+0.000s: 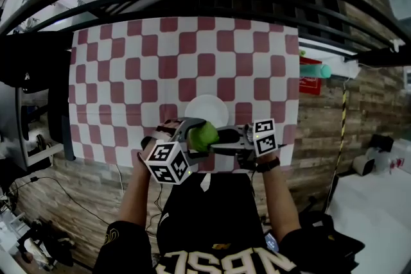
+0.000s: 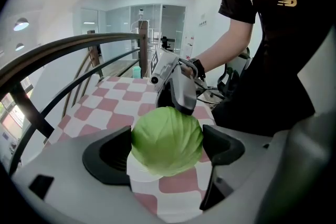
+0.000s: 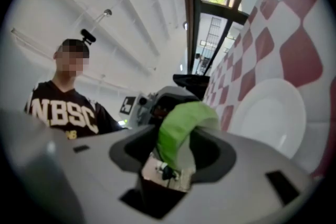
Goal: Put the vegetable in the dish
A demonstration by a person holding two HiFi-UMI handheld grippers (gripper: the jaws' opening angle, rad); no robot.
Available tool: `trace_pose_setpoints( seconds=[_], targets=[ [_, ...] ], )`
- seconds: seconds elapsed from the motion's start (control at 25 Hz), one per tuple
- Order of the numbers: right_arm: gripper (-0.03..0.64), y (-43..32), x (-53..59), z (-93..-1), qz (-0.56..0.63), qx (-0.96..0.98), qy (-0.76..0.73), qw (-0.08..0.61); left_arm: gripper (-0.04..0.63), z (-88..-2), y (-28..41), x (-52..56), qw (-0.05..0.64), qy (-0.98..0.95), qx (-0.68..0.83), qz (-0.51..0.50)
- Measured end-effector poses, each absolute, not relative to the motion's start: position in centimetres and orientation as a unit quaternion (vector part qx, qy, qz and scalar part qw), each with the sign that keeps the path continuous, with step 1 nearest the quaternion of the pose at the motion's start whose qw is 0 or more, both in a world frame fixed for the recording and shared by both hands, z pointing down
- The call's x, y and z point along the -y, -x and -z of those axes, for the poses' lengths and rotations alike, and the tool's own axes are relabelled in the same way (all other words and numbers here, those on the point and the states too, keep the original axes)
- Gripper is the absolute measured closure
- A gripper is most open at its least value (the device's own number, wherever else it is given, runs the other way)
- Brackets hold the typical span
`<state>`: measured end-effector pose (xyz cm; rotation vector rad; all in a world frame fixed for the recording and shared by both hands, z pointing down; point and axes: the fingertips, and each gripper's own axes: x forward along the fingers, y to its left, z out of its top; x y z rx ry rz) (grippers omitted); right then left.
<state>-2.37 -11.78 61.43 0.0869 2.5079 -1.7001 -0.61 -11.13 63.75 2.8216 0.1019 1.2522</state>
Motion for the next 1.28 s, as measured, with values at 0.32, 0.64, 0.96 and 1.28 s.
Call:
trace_pose_setpoints(
  seconds=[0.32, 0.64, 0.96, 1.28],
  targets=[
    [0.397, -4.2, 15.6, -62.0, 0.536, -0.832, 0.116, 0.080, 0.152, -65.6, 1.5, 11.9, 0.044, -0.888, -0.050, -0.454],
    [0.397, -7.1, 16.9, -60.1, 0.495, -0.842, 0.174, 0.122, 0.153, -68.9, 0.0, 14.1, 0.058, -0.852, -0.050, -0.519],
    [0.397, -10.7, 19.1, -59.6, 0.446, -0.829, 0.302, 0.152, 0.153, -72.1, -0.7, 15.3, 0.113, -0.807, -0.019, -0.579],
    [0.397, -10.2, 20.2, -59.7, 0.352, -0.855, 0.380, 0.026, 0.153, -73.6, -1.9, 16.4, 0.112, -0.810, 0.011, -0.575]
  ],
)
